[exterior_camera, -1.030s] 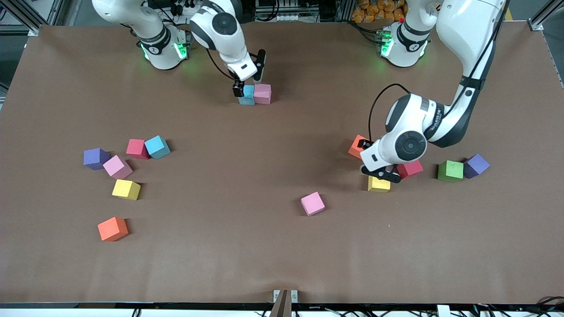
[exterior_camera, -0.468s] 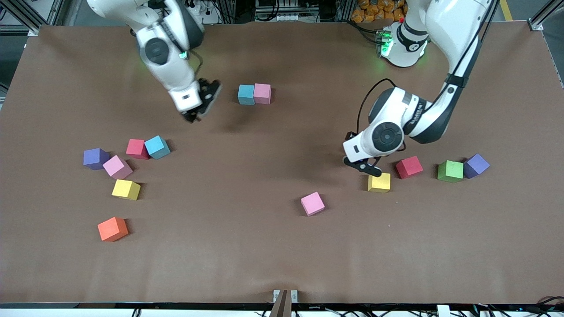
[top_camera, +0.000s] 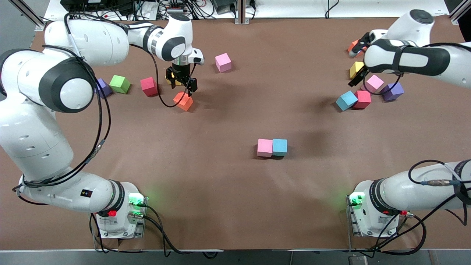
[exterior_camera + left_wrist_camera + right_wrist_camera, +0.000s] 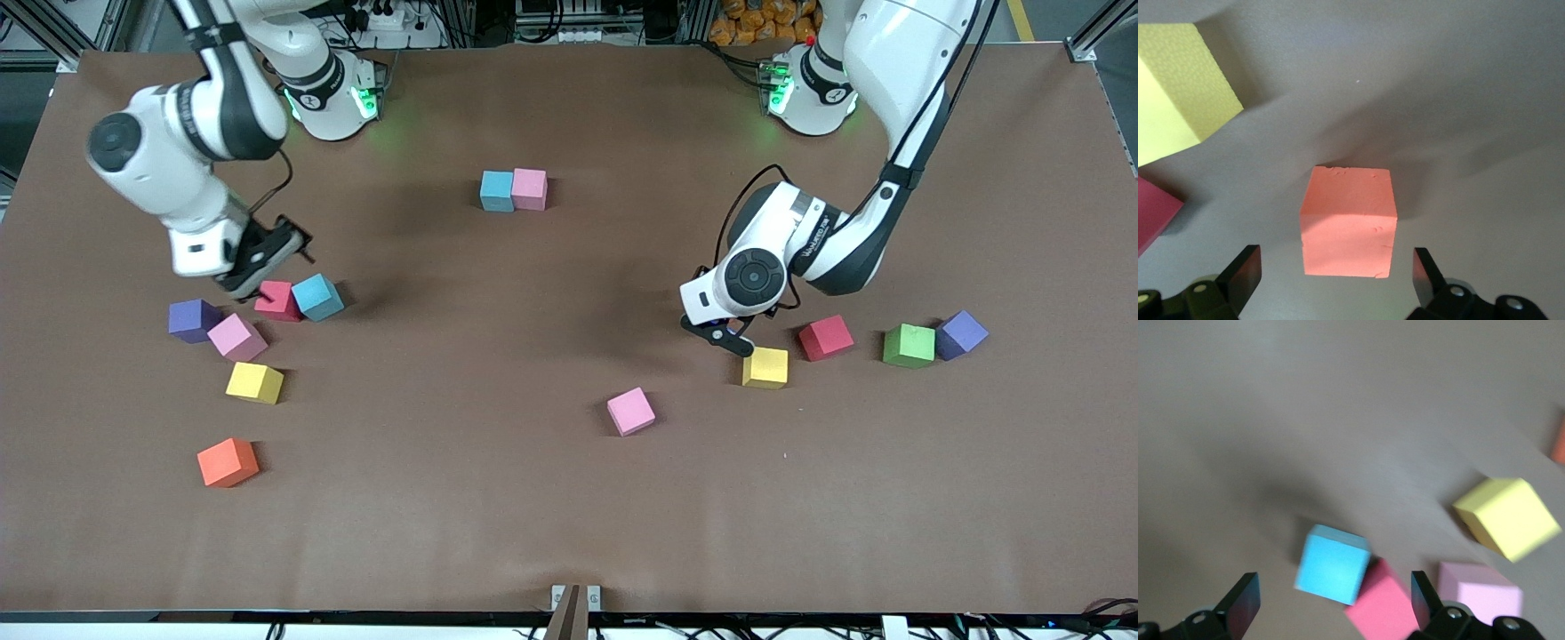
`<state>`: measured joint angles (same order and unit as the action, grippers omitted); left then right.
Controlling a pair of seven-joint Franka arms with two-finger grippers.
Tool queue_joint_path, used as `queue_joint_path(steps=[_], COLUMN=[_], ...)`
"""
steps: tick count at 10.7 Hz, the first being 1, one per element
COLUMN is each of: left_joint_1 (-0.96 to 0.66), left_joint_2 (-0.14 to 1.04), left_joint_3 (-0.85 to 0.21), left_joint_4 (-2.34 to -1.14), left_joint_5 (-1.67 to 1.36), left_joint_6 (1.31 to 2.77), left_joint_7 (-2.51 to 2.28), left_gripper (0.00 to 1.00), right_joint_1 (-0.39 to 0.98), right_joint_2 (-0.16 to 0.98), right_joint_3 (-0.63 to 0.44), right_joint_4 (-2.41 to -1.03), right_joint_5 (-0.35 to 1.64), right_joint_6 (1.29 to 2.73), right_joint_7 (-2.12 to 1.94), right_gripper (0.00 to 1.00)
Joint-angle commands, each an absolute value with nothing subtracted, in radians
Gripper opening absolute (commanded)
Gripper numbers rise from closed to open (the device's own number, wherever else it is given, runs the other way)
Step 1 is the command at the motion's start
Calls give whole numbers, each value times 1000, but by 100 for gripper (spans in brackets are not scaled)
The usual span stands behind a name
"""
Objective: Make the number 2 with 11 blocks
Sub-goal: 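Grasp the orange cube with the left gripper while the right gripper reaches the yellow cube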
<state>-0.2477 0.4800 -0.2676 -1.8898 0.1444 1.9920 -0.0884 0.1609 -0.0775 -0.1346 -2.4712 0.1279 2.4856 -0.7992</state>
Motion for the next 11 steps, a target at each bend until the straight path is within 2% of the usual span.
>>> queue_joint_path(steps=[1, 3, 5, 8, 11], left_joint_1=[-253, -253, -252, -250, -250], left_joint_2=[485, 488, 492, 506, 520], left_joint_3=[-270, -270, -270, -270, -268], left_joint_4=[-1905, -1934, -1948, -1953, -1982], left_joint_5=[170, 170, 175, 175, 176], left_joint_6=[2017, 2055, 2077, 2098, 2141], left_joint_7=[-90, -94, -94, -95, -100], left_gripper=[100, 100, 100, 100, 100], right_joint_1=[88, 37, 26, 11, 32], right_joint_2=[24, 46, 89, 260, 350], right_joint_3=[-118, -120, -130, -150, -150], right_joint_4=[-2407, -2393, -2385, -2234, -2169], right_joint_5=[211, 233, 232, 319, 365], right_joint_6=[2520, 2531, 2619, 2623, 2637], right_joint_7=[-663, -562, -515, -508, -404], right_gripper=[100, 100, 100, 100, 100])
